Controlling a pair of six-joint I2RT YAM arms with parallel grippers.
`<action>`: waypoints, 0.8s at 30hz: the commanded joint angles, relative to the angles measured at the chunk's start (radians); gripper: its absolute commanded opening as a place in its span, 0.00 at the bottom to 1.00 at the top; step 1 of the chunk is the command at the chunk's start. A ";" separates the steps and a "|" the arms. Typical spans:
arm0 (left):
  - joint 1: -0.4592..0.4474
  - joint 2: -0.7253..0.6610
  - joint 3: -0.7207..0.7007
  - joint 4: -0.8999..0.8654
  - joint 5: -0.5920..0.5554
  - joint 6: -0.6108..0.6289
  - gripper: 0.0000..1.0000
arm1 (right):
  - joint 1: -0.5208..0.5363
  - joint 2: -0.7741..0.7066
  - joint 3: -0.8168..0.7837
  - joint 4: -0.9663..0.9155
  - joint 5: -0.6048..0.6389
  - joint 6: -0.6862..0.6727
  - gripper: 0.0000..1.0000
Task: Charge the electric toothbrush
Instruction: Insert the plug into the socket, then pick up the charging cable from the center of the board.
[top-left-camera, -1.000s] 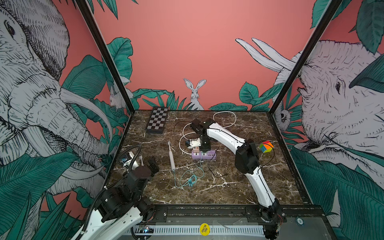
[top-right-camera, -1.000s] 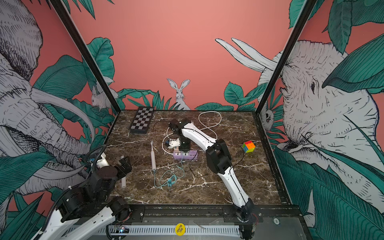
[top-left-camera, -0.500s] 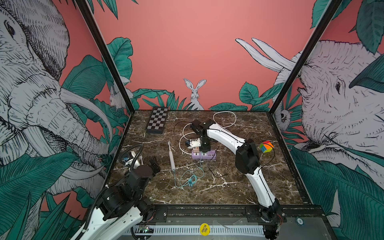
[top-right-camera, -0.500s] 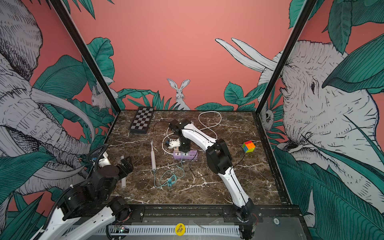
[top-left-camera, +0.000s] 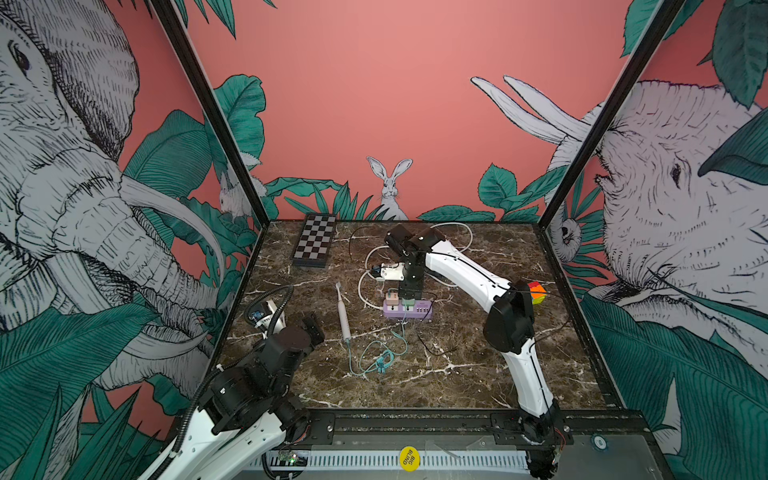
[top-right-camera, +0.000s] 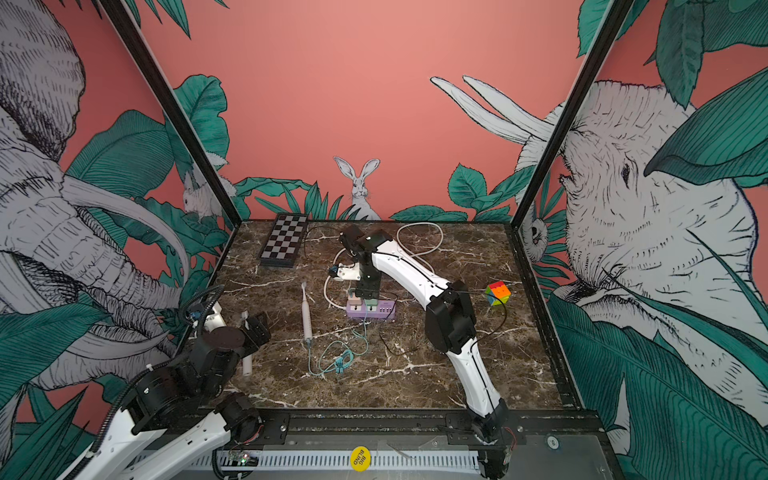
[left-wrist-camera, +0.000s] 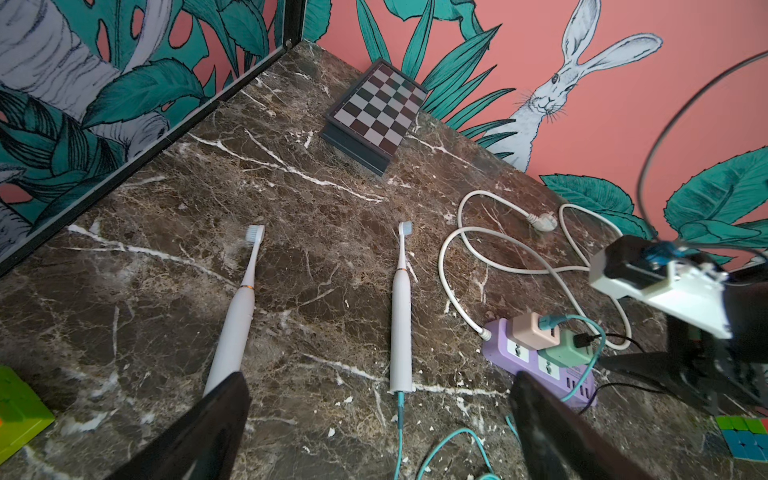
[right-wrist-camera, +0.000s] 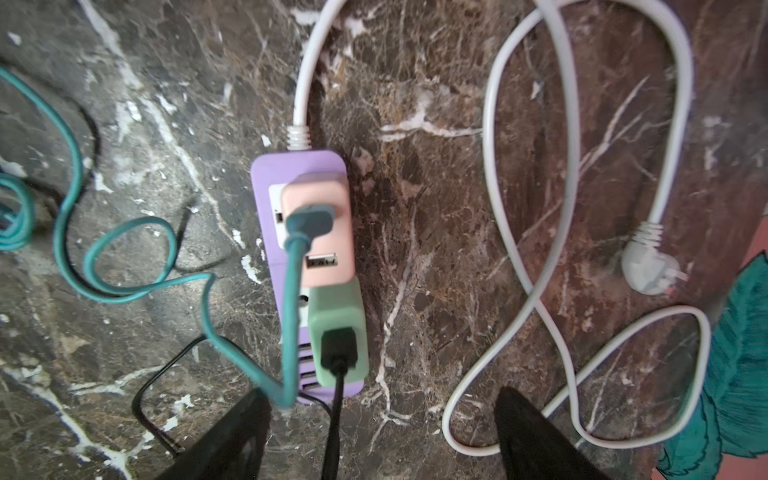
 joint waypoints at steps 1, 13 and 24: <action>0.006 0.005 0.002 -0.005 -0.010 -0.024 0.99 | 0.010 -0.068 -0.017 -0.002 -0.015 0.013 0.87; 0.007 0.170 0.041 -0.115 -0.031 -0.180 0.99 | 0.013 -0.296 -0.118 0.131 0.111 0.065 0.99; 0.380 0.320 0.001 -0.247 0.231 -0.116 0.99 | 0.013 -0.701 -0.469 0.515 0.025 0.530 0.98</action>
